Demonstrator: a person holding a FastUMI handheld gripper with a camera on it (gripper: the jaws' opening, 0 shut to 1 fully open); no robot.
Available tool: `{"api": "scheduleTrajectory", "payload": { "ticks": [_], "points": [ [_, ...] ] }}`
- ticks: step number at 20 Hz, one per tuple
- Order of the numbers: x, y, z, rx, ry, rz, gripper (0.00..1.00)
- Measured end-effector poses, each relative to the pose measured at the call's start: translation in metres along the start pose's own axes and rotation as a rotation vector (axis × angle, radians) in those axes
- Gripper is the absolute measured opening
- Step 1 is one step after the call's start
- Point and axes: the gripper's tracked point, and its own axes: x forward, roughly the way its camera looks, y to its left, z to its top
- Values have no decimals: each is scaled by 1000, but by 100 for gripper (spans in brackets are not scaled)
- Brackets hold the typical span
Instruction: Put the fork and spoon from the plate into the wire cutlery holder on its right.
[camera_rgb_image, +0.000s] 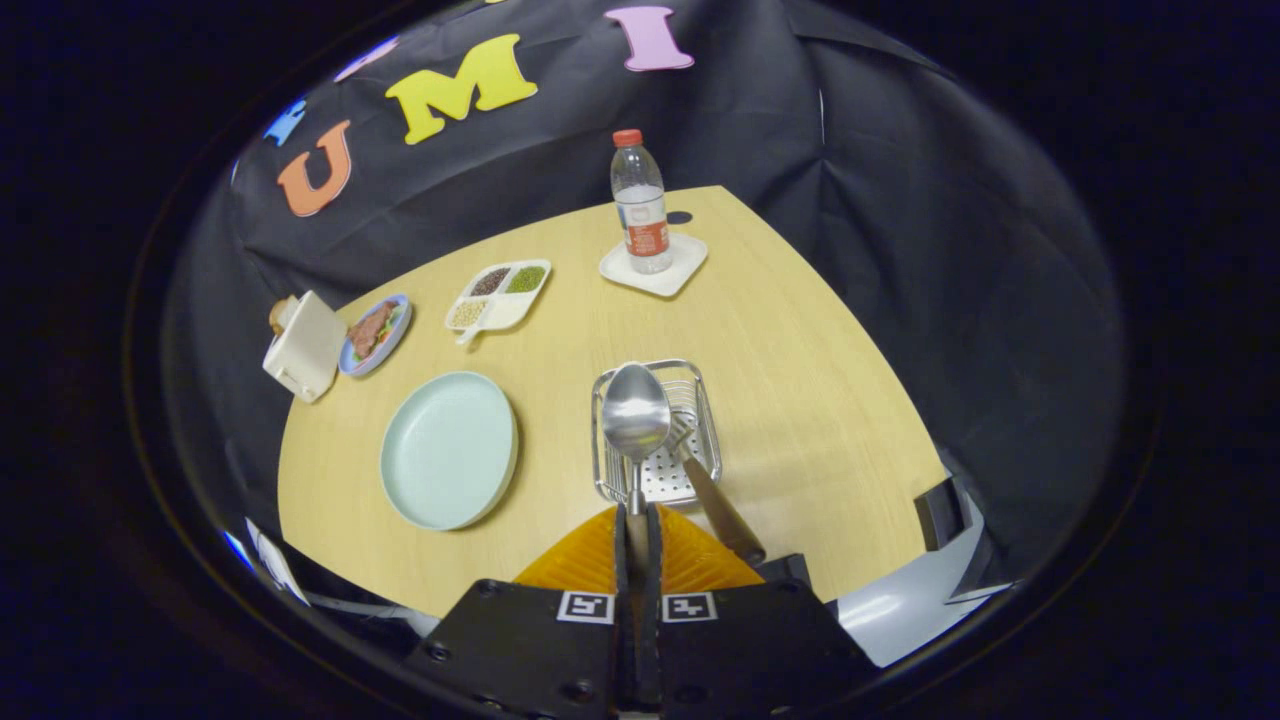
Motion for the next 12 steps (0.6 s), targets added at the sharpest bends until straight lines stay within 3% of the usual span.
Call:
{"api": "scheduleTrajectory", "payload": {
  "ticks": [4,5,7,9,12],
  "points": [
    [-12,4,18,14,-100,14,12],
    [-15,4,26,18,-143,13,32],
    [-24,3,38,25,-226,12,51],
    [-33,5,48,27,-301,14,59],
    [-50,12,59,25,-405,38,62]
  ]
}}
